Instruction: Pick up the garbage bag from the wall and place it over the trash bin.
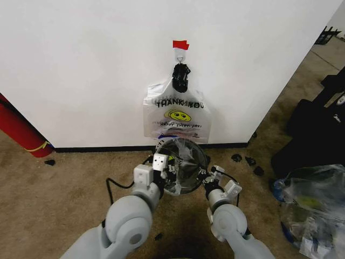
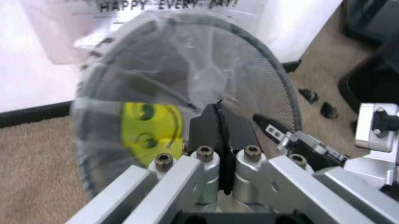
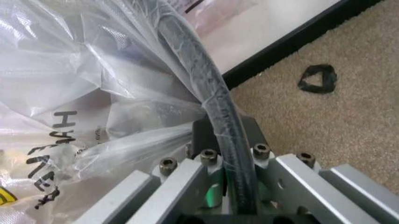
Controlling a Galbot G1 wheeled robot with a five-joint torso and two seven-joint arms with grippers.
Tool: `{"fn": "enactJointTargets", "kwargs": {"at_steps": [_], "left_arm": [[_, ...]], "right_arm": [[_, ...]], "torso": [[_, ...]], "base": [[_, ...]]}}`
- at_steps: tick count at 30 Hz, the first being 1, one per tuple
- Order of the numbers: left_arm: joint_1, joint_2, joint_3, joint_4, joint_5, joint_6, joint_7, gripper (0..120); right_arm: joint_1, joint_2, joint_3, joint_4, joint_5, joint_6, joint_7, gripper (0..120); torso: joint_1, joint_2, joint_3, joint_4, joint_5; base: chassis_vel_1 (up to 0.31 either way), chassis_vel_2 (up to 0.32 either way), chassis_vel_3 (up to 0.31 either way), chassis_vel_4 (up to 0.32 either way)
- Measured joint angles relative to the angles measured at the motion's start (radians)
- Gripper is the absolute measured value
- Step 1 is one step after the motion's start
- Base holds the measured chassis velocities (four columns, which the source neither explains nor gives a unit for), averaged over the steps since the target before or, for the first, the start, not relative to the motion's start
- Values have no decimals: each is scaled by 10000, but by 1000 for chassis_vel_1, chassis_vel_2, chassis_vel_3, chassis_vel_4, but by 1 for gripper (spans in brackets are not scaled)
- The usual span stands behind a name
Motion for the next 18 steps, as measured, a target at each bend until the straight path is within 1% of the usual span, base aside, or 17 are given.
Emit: {"fn": "enactJointTargets", "kwargs": {"at_steps": [2,6,8,12,14,17,18], "left_arm": [[-331,-61,301,201,0,166,-134,0],[-964,-82,879,643,-1,226,-393,0],[-1008,-74,934,678,-1,226,-414,0],[-1616,102,1701,1219,-6,224,-586,0],[-1645,111,1746,1261,-6,224,-592,0],[-2017,143,2189,1894,118,216,-688,0],[-2079,139,2238,1990,153,214,-708,0]], "right_arm": [[33,37,-16,-60,-51,-1,-33,0],[36,83,11,-113,-75,0,-61,0],[28,85,15,-110,-75,1,-63,0],[-206,66,47,144,-77,14,-120,0],[-226,58,50,165,-77,17,-125,0],[-418,-27,68,393,-86,64,-203,0],[-444,-35,71,427,-90,74,-208,0]], "torso": [[0,0,0,0,-1],[0,0,0,-1,0],[0,0,0,0,-1],[0,0,-1,0,-2],[0,0,-1,-1,-3],[0,0,-1,-1,-3],[0,0,-1,-1,-2]], "base": [[0,0,0,0],[0,0,0,0],[0,0,0,0],[0,0,0,0],[0,0,0,0],[0,0,0,0],[0,0,0,0]]}}
